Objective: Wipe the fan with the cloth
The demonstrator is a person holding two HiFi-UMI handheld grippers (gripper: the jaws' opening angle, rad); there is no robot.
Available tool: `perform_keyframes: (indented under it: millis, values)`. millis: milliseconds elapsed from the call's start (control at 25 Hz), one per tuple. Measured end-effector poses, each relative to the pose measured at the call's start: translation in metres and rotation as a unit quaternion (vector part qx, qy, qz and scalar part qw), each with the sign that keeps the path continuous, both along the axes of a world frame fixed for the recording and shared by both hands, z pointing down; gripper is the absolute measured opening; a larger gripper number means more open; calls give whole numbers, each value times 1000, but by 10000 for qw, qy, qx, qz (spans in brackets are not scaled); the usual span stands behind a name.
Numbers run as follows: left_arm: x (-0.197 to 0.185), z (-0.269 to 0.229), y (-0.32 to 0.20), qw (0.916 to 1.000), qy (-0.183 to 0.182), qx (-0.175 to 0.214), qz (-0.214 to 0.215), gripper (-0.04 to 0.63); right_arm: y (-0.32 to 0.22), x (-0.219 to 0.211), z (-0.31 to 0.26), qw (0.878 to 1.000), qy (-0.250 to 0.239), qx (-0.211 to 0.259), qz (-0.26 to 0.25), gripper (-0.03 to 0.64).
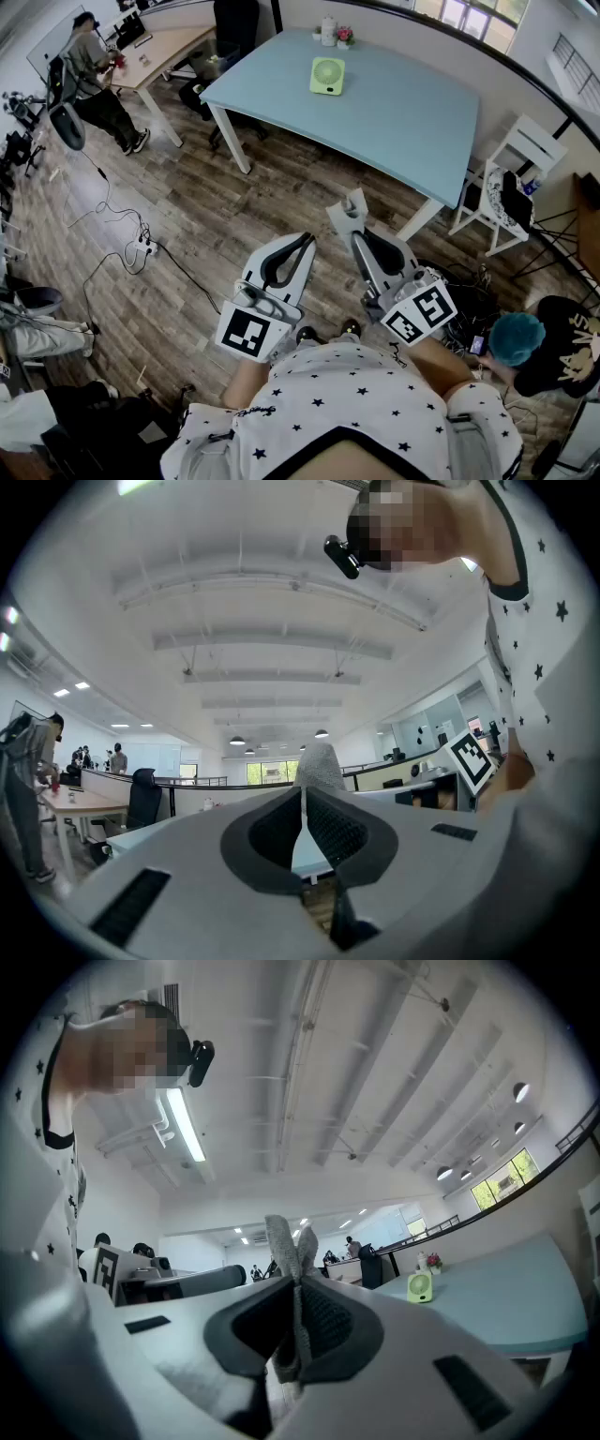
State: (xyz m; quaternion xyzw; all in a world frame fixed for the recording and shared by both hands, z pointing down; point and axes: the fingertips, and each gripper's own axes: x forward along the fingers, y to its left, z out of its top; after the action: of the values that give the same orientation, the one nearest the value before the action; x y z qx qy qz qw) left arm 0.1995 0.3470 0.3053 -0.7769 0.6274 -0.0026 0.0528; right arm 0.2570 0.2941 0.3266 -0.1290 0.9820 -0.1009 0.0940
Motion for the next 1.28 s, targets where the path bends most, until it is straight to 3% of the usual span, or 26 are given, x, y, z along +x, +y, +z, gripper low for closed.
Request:
perform_keyframes:
  millis: [760, 1280]
  values:
    - [13, 5, -8, 9999, -25, -110, -104, 40, -13, 16, 3, 9991, -260, -336, -91, 20]
    - [38, 10, -42, 9998, -71, -164, -128, 40, -43, 42, 4, 9990, -340, -244, -125, 20]
